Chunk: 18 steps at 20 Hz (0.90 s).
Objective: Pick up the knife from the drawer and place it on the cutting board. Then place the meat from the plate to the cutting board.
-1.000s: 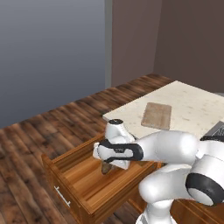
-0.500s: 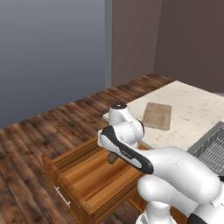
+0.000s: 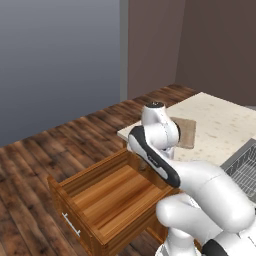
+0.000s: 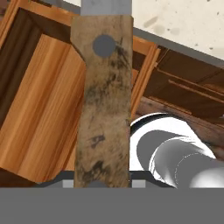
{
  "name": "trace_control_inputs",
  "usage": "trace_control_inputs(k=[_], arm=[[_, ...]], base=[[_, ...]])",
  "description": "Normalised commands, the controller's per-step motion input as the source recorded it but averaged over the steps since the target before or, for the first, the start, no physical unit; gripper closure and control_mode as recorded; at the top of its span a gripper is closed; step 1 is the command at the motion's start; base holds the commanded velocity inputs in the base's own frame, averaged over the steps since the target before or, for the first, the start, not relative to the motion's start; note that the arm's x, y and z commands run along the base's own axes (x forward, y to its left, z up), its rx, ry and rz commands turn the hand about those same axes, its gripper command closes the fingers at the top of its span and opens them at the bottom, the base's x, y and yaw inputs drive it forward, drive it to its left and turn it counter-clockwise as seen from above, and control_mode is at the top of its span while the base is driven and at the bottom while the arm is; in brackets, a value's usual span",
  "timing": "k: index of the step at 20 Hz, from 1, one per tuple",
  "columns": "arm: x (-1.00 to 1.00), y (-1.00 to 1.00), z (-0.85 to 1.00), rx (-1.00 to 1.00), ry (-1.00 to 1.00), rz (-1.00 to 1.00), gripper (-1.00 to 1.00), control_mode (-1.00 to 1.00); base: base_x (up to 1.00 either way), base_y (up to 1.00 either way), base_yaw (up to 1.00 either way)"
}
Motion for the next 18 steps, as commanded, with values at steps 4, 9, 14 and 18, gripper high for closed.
trace_control_inputs(k=[4, 9, 14, 18], arm=[[0.53, -0.46, 0.0, 0.0, 0.0, 0.02, 1.0, -1.0], [0.61, -0.45, 0.0, 0.0, 0.0, 0.03, 1.0, -1.0], [0.7, -0.55, 0.0, 0.0, 0.03, 0.03, 1.0, -1.0], [0.68, -0.53, 0.0, 0.0, 0.03, 0.02, 1.0, -1.0]], base=[[0.0, 0.0, 0.0], [0.0, 0.0, 0.0], [0.0, 0.0, 0.0], [0.0, 0.0, 0.0]])
